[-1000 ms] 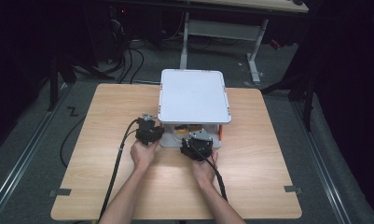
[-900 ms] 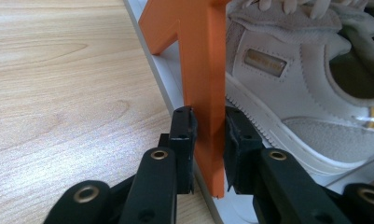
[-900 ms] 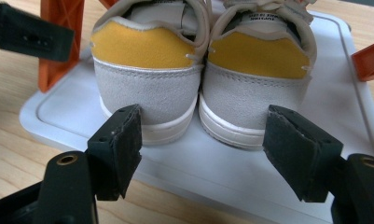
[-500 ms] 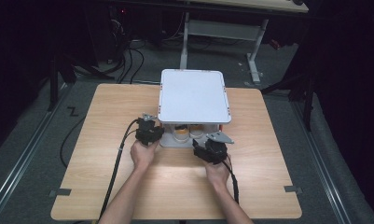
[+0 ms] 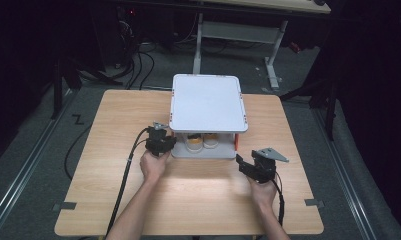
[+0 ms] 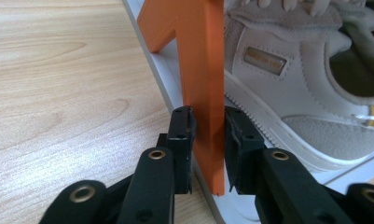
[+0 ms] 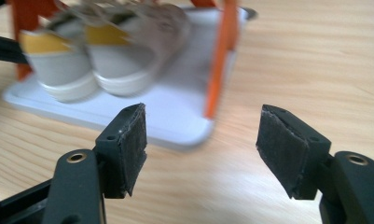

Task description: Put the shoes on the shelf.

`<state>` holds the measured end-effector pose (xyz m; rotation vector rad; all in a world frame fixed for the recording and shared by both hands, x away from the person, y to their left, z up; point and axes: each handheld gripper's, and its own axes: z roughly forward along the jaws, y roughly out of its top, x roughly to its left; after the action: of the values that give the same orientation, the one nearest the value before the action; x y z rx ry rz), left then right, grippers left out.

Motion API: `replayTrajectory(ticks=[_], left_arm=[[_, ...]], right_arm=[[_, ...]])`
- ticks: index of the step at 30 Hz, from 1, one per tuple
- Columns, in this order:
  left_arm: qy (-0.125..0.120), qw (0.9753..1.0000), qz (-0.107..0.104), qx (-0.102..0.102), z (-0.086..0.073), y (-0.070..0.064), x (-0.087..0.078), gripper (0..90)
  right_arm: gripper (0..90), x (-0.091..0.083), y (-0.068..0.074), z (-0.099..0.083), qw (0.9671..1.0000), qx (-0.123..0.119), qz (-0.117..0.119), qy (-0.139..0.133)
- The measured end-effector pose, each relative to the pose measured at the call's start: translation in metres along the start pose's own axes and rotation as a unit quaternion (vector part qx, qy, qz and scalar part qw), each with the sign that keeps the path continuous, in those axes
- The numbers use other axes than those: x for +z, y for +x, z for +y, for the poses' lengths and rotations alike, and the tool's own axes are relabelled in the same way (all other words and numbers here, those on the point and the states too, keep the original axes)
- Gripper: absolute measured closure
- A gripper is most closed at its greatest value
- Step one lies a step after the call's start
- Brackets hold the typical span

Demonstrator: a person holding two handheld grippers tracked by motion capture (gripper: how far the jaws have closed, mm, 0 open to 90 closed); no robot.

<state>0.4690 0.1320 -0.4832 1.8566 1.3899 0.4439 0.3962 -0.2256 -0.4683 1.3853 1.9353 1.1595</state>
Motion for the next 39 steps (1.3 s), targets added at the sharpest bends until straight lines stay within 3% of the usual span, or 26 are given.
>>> replayTrajectory(ticks=[9, 16, 21, 28, 32, 39], left_arm=[[-0.007, 0.9999, -0.001, -0.015, -0.008, 0.007, -0.012, 54.4], [-0.012, 0.9999, -0.006, -0.01, -0.02, 0.008, -0.032, 47.6], [-0.014, 0.9994, -0.023, -0.021, -0.035, 0.008, -0.048, 45.7], [-0.017, 0.9997, -0.018, -0.008, -0.054, 0.003, -0.067, 43.9], [-0.016, 0.9998, -0.011, -0.003, -0.064, -0.002, -0.071, 43.2], [-0.007, 0.9998, 0.005, 0.016, -0.079, -0.006, -0.074, 41.6]], right_arm=[[33.0, -0.004, -0.035, -0.019, 0.9983, -0.014, -0.038, 0.041], [32.8, -0.006, -0.045, -0.03, 0.9959, -0.027, -0.057, 0.064], [32.5, -0.005, -0.049, -0.033, 0.9921, -0.035, -0.076, 0.093], [31.6, -0.011, -0.057, -0.039, 0.9923, -0.029, -0.071, 0.097], [30.2, -0.012, -0.061, -0.04, 0.993, -0.023, -0.055, 0.102], [29.3, -0.015, -0.061, -0.042, 0.9932, -0.029, -0.049, 0.102]])
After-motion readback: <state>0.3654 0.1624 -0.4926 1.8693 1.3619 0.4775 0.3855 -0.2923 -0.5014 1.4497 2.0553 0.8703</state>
